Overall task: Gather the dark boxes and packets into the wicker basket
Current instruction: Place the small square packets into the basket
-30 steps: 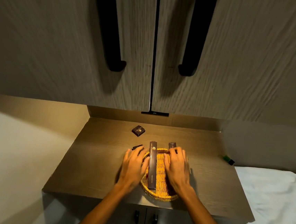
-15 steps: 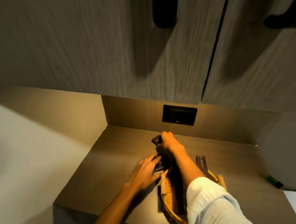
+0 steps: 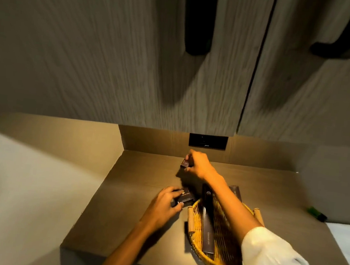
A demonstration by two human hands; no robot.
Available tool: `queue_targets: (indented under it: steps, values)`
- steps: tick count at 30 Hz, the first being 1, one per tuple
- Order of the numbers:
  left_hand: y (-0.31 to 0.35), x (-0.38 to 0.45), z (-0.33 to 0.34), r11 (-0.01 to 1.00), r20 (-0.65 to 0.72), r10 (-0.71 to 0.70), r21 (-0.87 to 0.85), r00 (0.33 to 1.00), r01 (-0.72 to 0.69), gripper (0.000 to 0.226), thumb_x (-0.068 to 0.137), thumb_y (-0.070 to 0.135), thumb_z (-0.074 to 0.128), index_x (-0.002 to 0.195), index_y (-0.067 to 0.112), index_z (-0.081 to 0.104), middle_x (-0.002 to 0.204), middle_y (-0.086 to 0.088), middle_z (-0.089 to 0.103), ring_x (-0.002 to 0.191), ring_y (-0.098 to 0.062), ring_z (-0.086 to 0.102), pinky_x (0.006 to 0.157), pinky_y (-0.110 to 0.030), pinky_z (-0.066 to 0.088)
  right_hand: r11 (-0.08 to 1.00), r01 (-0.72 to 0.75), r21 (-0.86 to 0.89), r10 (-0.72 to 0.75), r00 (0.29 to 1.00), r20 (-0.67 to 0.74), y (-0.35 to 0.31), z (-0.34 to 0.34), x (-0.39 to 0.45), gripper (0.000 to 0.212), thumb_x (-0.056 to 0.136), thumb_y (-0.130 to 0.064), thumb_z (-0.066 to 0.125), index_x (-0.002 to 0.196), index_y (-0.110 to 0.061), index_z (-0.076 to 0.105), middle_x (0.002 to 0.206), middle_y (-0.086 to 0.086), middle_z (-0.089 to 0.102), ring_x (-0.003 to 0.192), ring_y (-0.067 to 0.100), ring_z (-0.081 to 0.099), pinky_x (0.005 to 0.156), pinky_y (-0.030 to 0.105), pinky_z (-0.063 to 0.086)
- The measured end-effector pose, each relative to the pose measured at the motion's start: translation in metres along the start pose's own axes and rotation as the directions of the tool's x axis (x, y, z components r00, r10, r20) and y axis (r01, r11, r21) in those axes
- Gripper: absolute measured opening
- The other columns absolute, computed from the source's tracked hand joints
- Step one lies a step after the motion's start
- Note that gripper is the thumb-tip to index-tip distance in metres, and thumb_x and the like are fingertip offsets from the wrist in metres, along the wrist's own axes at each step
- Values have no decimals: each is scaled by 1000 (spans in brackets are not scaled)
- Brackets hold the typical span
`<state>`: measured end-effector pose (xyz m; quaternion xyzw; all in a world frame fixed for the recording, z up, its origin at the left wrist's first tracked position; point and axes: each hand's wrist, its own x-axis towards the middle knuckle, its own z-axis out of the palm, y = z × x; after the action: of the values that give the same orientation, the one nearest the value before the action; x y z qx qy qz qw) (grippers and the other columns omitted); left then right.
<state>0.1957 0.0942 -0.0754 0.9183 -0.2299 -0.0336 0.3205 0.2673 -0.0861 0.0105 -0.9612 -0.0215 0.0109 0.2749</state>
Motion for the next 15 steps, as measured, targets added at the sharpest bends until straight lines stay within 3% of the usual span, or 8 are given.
queue_targets:
  steps: [3, 7, 12, 15]
  values:
    - [10, -6, -18, 996, -88, 16, -87, 996, -24, 44, 92, 29, 67, 135, 25, 62, 133, 10, 59, 115, -1, 56, 102, -29, 52, 998, 57, 35, -55, 997, -62, 7, -29, -50, 39, 76, -11, 81, 111, -5, 65, 113, 17, 67, 108, 32, 62, 89, 30, 42]
    - [35, -10, -41, 979, -225, 42, -183, 973, -85, 46, 87, 23, 75, 132, 21, 65, 130, 11, 62, 115, 0, 58, 102, -21, 49, 989, 82, 124, -69, 992, -102, 30, -44, -132, 34, 77, -19, 80, 107, -19, 64, 110, 3, 62, 104, 17, 58, 90, 25, 46]
    - [83, -6, -42, 967, -72, 234, -86, 970, -240, 52, 86, 26, 75, 135, 16, 63, 138, -1, 61, 126, -9, 54, 111, -29, 43, 999, 38, 31, -38, 999, 7, 66, -23, -202, 31, 84, -35, 75, 110, -33, 57, 120, -13, 49, 111, 2, 45, 101, 24, 43]
    - [104, 0, -25, 940, 52, 336, 52, 941, -338, 47, 89, 33, 69, 133, 19, 61, 139, -2, 59, 130, -15, 52, 115, -32, 37, 993, 55, -100, -52, 998, 31, 77, -6, -226, 40, 84, -44, 72, 120, -33, 56, 132, -11, 50, 121, 5, 39, 108, 28, 36]
